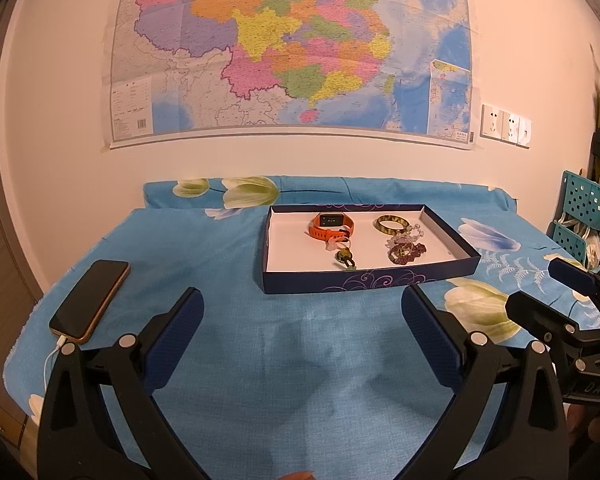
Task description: Organize jewelry
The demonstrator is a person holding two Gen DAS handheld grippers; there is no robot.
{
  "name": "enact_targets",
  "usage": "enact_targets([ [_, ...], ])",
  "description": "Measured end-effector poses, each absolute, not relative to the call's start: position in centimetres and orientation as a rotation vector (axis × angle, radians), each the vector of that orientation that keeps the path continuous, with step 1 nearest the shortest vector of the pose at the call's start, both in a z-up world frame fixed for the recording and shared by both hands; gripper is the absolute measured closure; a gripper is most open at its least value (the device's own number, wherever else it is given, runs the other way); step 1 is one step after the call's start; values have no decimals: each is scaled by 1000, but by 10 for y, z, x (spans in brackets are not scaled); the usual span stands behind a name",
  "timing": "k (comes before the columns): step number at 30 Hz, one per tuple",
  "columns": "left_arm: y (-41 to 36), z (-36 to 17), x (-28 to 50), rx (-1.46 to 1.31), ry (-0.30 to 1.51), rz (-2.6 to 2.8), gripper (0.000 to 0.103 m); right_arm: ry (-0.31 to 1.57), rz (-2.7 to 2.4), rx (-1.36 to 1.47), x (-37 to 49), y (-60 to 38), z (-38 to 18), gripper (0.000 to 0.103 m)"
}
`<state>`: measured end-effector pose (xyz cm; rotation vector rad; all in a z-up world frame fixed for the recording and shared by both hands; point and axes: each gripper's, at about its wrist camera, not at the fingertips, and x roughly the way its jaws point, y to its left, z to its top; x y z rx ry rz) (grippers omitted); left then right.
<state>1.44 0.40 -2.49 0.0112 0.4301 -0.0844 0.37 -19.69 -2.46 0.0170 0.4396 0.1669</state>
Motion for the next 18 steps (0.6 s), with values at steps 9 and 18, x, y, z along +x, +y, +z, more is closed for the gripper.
enact_targets([
  [9,4,-25,14,11,431,-85,5,441,167,16,4,-197,-25,7],
  [18,5,-26,15,11,432,-85,5,441,168,20,5,-197,-24,7],
])
